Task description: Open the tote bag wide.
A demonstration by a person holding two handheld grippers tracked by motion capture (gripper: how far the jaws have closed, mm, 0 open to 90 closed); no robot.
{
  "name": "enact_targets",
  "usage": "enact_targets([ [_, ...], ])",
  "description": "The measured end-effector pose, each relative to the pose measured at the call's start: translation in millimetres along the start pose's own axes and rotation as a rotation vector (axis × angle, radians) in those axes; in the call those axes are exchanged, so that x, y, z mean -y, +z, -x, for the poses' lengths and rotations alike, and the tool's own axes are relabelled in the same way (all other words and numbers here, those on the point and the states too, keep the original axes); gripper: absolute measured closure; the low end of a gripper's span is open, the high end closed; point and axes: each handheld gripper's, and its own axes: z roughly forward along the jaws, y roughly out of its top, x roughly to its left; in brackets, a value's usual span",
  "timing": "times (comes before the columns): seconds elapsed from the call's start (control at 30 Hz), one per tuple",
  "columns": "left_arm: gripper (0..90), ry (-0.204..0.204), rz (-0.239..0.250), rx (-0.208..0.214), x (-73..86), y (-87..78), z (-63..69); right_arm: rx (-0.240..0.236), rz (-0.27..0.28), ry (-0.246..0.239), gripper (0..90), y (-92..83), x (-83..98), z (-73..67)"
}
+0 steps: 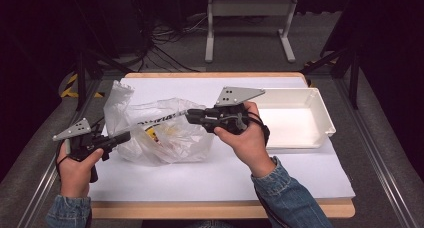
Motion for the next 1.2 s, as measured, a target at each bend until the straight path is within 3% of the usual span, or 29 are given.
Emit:
enact_targets([
  [0.03, 90.0, 0.000, 0.000, 0.000, 0.0, 0.0, 0.0, 0.000, 0.000, 0.000, 81.2, 0.0, 0.0, 0.0],
  [0.07, 90.0, 0.005, -0.003, 0.000, 0.3, 0.1, -0.3, -0.010, -0.047, -0.003, 83.3, 6.7, 3.6, -0.8],
  [0.2, 90.0, -0.001, -0.005, -0.011, 1.0, -0.4, 0.5, -0.017, -0.112, 0.008, 83.7, 20.0, 12.5, 0.7],
  [0.3, 90.0, 0.009, -0.018, -0.014, 1.0, 0.0, 0.7, -0.029, -0.184, 0.028, 78.2, 37.0, 24.7, 4.5],
  [0.43, 90.0, -0.006, -0.035, -0.022, 3.4, 1.4, -2.0, -0.004, -0.245, 0.021, 62.3, 54.3, 37.5, 8.8],
  [0.57, 90.0, -0.026, -0.074, -0.026, 9.3, 2.5, -8.8, 0.009, -0.304, 0.003, 22.5, 73.4, 51.6, 13.5],
  [0.6, 90.0, -0.032, -0.082, -0.027, 11.1, 3.0, -10.5, 0.006, -0.312, -0.003, 15.4, 77.2, 55.0, 13.9],
  [0.63, 90.0, -0.032, -0.082, -0.027, 11.1, 3.0, -10.5, 0.006, -0.312, -0.003, 15.4, 77.2, 55.0, 13.9],
  [0.67, 90.0, -0.046, -0.095, -0.022, 14.3, 4.3, -13.3, -0.004, -0.339, -0.025, 7.6, 84.2, 62.7, 15.1],
  [0.77, 90.0, -0.047, -0.111, -0.028, 17.1, 6.4, -15.3, -0.012, -0.351, -0.030, 4.7, 88.0, 68.2, 15.8],
  [0.9, 90.0, -0.062, -0.156, -0.037, 24.6, 11.6, -22.7, -0.018, -0.409, -0.058, 3.7, 94.0, 83.2, 22.6],
  [1.13, 89.9, -0.116, -0.222, -0.051, 40.4, 19.2, -36.5, 0.004, -0.476, -0.030, 2.8, 104.5, 112.1, 34.7],
  [1.2, 90.0, -0.113, -0.228, -0.055, 42.0, 19.5, -38.6, 0.006, -0.486, -0.018, 2.8, 106.9, 117.7, 36.7],
])
